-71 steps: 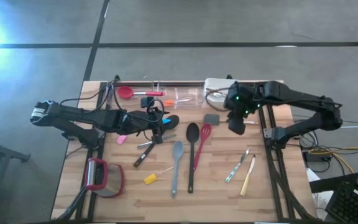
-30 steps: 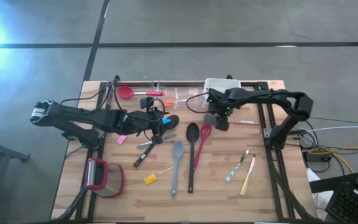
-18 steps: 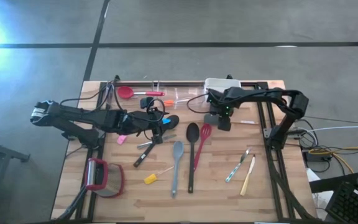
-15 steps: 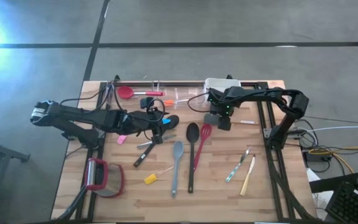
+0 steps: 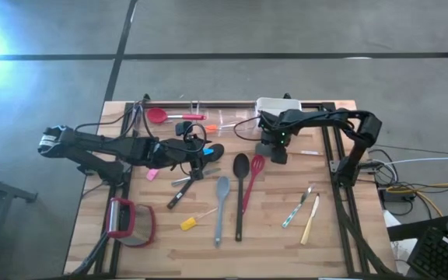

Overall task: Pick & Place Kitchen Items
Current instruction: Put the gray spatula into the right transparent bin

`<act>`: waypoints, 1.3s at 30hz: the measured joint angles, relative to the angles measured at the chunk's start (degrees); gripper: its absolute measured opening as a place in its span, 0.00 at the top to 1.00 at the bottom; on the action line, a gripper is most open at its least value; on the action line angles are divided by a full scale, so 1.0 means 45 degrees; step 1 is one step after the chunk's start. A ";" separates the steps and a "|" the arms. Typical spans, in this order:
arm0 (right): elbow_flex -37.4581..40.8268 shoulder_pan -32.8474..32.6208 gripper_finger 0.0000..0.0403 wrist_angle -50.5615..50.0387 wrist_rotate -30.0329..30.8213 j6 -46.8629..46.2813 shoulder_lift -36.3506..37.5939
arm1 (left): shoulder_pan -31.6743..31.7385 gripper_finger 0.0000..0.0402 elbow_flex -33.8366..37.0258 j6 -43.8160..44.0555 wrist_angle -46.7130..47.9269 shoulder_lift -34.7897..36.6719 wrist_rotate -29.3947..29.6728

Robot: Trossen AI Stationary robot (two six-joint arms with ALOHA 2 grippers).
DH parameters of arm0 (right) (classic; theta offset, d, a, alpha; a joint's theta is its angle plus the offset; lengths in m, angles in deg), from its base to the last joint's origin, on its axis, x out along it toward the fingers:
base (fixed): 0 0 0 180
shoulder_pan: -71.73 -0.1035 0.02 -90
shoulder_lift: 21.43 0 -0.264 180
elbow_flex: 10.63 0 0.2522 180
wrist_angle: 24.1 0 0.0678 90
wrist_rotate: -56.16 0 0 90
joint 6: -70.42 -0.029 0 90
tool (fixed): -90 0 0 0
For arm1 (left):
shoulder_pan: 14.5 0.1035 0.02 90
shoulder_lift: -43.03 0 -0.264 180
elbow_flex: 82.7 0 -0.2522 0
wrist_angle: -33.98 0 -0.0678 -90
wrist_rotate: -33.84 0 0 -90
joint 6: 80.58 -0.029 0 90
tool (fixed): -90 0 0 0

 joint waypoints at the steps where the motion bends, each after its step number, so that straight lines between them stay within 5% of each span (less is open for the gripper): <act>1: -0.0011 0.0000 0.65 0.0016 -0.0001 0.0040 -0.0076 | -0.0001 0.56 0.0000 0.0002 0.0001 0.0000 -0.0001; 6: -0.0063 -0.0005 0.70 -0.0013 0.0270 0.0131 -0.0201 | -0.0002 0.56 0.0000 0.0007 0.0003 0.0000 0.0003; 13: -0.0034 0.0017 0.89 -0.0160 -0.0076 0.0161 0.0079 | -0.0001 0.56 0.0000 0.0022 -0.0007 0.0000 0.0003; 29: -0.0203 -0.0019 0.89 -0.2713 -0.0371 -0.0822 0.2272 | 0.0003 0.56 -0.0002 -0.0524 -0.0048 0.0038 0.0027; 39: -0.4038 -0.0642 0.89 -0.3876 0.0080 -0.1038 0.3020 | 0.0489 0.56 -0.0005 -0.1120 -0.0046 0.1634 0.0134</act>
